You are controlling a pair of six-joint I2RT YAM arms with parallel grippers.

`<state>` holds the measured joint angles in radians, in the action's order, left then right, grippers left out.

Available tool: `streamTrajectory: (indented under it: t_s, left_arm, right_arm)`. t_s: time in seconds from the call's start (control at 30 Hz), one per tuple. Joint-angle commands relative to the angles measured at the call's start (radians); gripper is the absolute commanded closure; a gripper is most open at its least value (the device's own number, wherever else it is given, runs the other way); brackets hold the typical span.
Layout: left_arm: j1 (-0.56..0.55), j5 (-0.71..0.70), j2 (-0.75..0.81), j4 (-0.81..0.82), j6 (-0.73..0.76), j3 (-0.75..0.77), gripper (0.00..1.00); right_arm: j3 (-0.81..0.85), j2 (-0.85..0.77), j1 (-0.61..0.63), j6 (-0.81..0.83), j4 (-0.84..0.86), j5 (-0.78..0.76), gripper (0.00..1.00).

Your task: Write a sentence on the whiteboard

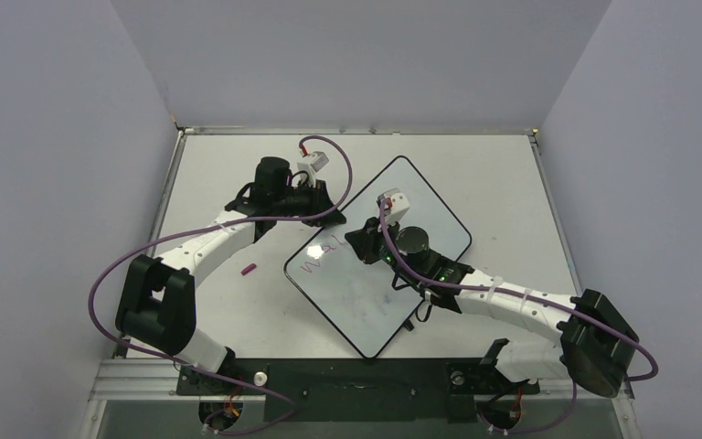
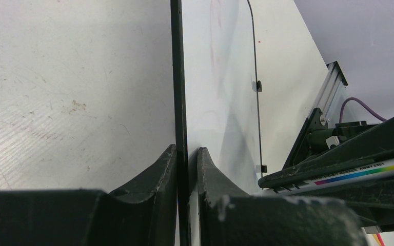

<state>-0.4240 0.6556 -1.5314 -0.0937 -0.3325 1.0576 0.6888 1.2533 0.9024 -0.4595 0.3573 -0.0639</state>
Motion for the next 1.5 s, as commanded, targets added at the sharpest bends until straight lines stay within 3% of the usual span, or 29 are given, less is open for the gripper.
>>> streamTrajectory:
  t_s: [0.0,1.0,1.47]
  left_arm:
    - [0.004,-0.076,0.017,0.002,0.094,-0.002,1.0]
    - [0.003,-0.076,0.02,0.003,0.095,-0.003,1.0]
    - [0.004,-0.077,0.019,0.003,0.095,-0.002,1.0]
  right_arm:
    - [0.001,-0.011,-0.008,-0.001,-0.027,-0.013,1.0]
    - [0.164,0.098,-0.019,0.043,-0.058,-0.015,1.0]
    - [0.2,0.062,-0.024,0.055,-0.087,-0.002,1.0]
